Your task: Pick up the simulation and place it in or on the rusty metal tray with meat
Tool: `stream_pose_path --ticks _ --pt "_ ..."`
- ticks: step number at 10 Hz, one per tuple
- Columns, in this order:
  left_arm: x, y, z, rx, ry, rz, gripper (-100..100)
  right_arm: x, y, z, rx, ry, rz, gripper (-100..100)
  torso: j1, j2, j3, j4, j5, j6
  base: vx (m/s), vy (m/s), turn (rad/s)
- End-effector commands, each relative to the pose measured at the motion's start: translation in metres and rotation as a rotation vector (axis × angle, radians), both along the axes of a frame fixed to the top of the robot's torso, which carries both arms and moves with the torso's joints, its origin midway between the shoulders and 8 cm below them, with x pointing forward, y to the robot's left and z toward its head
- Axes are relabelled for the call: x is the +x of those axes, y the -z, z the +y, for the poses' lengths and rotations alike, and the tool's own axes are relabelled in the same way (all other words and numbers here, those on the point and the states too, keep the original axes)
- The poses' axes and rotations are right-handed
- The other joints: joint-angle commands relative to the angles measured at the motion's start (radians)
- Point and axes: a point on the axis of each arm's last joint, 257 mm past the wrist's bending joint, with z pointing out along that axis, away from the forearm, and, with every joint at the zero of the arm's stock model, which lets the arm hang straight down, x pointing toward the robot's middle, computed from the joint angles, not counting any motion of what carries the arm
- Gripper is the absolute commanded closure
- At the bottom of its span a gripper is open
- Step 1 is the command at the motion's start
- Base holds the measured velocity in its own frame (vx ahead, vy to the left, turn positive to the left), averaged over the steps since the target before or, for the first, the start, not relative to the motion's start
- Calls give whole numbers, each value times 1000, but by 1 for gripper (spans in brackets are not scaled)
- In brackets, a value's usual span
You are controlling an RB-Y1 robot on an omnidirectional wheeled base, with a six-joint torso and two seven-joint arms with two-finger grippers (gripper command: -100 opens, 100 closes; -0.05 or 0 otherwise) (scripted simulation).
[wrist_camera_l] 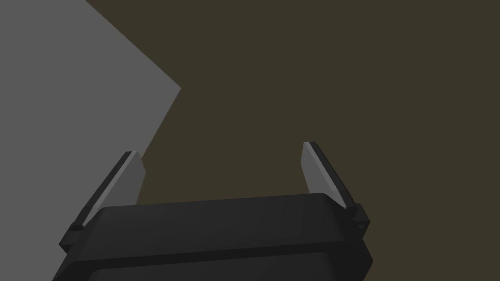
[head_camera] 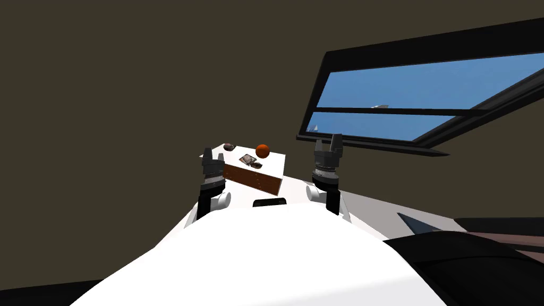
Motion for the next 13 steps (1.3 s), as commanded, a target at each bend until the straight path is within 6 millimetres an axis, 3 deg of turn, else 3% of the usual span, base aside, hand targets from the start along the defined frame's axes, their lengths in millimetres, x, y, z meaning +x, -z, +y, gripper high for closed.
stream_pose_path --ticks 1,6,13 --pt "4 3 0 40 11 20 -100 0 0 0 0 0 0 0 0 0 0 0 0 0 -9 -13 -29" --pt "27 28 18 150 -9 132 -100 0 0 0 0 0 0 0 -3 3 2 1 -1 0 -43 -44 -61" --pt "65 80 83 189 -153 336 -100 0 0 0 0 0 0 0 -6 5 3 1 -1 0 -74 -84 -117"
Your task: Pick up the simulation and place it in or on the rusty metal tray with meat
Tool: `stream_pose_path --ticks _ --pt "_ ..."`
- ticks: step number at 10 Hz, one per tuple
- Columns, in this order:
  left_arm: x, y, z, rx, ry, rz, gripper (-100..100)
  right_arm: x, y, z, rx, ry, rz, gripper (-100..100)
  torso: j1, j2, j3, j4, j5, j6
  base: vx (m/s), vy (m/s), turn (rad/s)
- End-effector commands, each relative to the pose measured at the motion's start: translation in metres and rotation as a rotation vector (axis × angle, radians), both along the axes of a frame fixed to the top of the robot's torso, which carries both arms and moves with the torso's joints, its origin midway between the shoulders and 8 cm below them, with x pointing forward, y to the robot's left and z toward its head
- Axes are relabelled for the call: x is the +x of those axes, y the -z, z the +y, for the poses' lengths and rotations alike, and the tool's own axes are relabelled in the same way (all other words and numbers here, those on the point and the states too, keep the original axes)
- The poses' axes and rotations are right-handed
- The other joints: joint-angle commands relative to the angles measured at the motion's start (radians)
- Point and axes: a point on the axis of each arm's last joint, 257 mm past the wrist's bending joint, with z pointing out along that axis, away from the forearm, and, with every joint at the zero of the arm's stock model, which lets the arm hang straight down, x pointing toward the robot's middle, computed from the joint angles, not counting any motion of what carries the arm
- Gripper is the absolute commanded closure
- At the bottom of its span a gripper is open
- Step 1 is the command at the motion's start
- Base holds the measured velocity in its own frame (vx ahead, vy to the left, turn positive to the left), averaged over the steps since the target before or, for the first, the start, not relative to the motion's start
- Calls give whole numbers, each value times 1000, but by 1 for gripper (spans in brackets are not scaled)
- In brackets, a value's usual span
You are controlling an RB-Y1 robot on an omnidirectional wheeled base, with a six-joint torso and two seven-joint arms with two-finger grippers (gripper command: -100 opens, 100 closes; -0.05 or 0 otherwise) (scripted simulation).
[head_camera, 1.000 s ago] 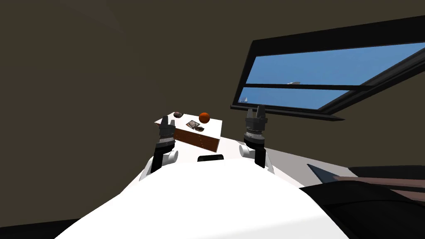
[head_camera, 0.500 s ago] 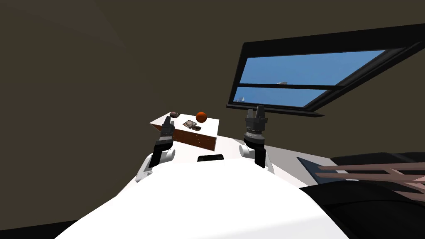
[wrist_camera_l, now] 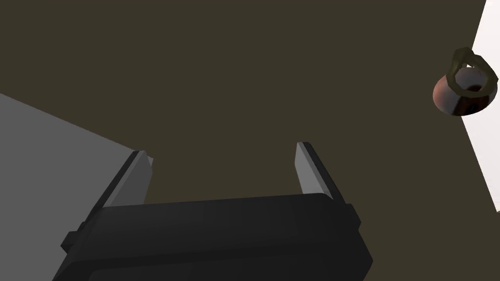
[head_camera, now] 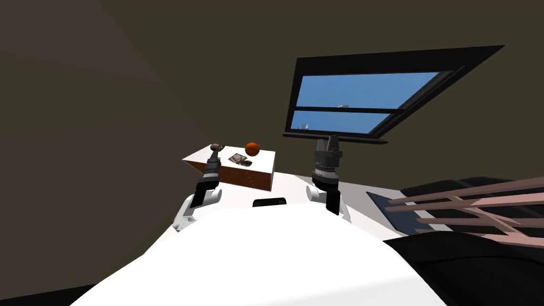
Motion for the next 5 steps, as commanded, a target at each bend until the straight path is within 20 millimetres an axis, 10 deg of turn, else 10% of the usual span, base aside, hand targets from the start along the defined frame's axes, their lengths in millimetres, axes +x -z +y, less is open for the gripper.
stream_pose_path --ticks 1,5 --pt "5 5 7 0 -18 23 -100 0 0 0 0 0 0 0 0 0 0 0 0 0 -54 -65 -21" --pt "20 47 53 -14 -125 157 -100 0 0 0 0 0 0 0 1 0 0 0 0 0 -67 -76 -104"
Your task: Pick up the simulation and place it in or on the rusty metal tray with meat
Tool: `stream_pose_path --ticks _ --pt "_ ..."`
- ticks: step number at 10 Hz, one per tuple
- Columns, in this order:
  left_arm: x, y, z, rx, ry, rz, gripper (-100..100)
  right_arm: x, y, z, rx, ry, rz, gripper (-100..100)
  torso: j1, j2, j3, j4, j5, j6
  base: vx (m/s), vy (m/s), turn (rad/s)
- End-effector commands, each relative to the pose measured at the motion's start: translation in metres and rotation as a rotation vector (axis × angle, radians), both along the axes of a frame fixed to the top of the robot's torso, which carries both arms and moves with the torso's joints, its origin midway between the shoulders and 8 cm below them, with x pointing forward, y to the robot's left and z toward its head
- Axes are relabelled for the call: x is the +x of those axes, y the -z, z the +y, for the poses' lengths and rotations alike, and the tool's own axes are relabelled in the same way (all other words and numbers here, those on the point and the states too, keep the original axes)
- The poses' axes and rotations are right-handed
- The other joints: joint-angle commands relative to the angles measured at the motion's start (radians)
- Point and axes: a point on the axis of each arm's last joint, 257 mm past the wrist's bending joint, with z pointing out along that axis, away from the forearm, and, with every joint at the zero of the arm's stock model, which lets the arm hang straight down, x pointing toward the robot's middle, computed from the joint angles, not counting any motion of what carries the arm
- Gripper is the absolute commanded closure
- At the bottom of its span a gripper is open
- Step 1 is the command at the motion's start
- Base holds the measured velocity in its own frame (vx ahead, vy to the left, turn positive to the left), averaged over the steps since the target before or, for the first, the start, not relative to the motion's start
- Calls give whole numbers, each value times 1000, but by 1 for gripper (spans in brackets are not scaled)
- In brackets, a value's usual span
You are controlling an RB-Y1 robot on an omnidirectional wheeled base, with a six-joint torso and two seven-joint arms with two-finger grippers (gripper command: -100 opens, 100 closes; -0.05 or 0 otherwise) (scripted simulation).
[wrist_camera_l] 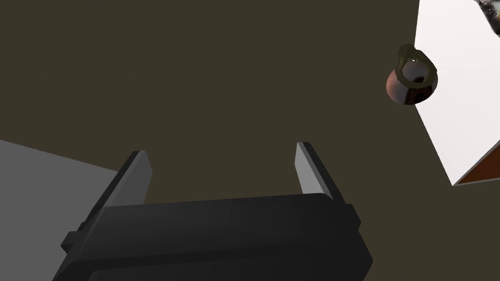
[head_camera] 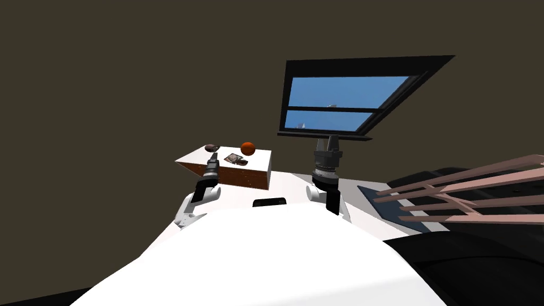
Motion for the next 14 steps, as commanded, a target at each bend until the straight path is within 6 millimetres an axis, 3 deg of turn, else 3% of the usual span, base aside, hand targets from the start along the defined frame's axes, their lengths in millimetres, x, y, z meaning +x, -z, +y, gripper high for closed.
stream_pose_path --ticks 1,3,4,8,11,13,14 --pt "4 10 11 -3 -19 26 -100 0 0 0 0 0 0 0 0 0 0 0 0 0 -33 -89 -65" --pt "7 36 35 -18 -70 102 -100 0 0 0 0 0 0 0 0 -3 -2 -1 0 0 -17 -98 -100" --pt "7 36 35 -18 -70 102 -100 0 0 0 0 0 0 0 0 -3 -2 -1 0 0 -8 -67 -42" --pt "4 92 85 -53 -172 261 -100 0 0 0 0 0 0 0 0 -6 -3 -1 0 0 15 -93 -121" --pt "0 110 100 -65 -200 309 -100 0 0 0 0 0 0 0 2 -8 -4 -2 0 0 48 -63 -48" --pt "-9 138 127 -84 -253 390 -100 0 0 0 0 0 0 0 3 -8 -5 -2 1 0 75 -76 -114" --pt "-10 142 128 -87 -254 396 -100 0 0 0 0 0 0 0 1 -10 -6 -2 0 0 66 -71 -34"
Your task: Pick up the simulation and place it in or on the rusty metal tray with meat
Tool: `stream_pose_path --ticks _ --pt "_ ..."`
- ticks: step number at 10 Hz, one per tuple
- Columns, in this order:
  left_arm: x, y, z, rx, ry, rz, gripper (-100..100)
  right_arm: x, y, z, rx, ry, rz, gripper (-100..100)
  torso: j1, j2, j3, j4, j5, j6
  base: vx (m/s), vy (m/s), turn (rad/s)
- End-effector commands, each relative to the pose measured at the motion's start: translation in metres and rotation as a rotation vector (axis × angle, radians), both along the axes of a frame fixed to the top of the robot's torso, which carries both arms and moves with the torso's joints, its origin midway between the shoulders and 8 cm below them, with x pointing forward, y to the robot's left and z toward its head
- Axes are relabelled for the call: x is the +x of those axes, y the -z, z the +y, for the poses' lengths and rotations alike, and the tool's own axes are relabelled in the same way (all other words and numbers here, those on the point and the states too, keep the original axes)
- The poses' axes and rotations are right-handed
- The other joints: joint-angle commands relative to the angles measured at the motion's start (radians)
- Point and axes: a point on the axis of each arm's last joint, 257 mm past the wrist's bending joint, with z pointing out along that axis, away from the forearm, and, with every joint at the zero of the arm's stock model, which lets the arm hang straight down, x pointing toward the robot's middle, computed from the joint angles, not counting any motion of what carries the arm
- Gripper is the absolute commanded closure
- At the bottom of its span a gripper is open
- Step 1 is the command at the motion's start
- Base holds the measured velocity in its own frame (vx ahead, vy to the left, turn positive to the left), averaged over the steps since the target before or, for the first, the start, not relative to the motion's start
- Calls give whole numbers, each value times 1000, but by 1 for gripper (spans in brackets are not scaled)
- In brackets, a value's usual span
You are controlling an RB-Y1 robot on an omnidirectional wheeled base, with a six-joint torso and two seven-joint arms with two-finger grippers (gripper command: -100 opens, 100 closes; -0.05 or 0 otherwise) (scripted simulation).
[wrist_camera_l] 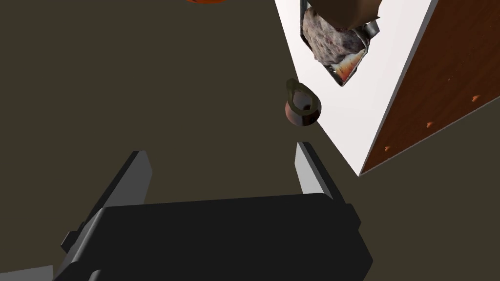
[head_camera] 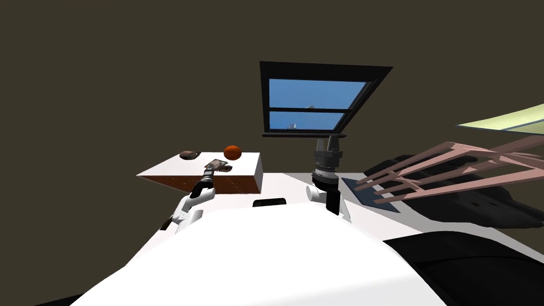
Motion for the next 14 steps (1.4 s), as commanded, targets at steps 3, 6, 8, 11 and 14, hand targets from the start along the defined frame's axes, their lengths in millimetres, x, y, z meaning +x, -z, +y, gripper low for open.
stream_pose_path --ticks 3,6,8,11,14 --pt "-16 32 34 -27 -65 96 -100 0 0 0 0 0 0 0 2 1 1 0 0 0 59 -46 -66" --pt "-34 57 62 -47 -125 172 -100 0 0 0 0 0 0 0 1 0 0 0 0 0 83 -62 -79" --pt "-45 69 75 -58 -155 209 -100 0 0 0 0 0 0 0 1 -1 -1 0 0 0 97 -54 -51" --pt "-72 98 102 -87 -221 293 -100 0 0 0 0 0 0 0 1 -2 -1 0 0 0 98 -56 -76" --pt "-107 122 135 -116 -305 380 -100 0 0 0 0 0 0 0 0 -3 -2 -1 0 0 117 -76 -101"
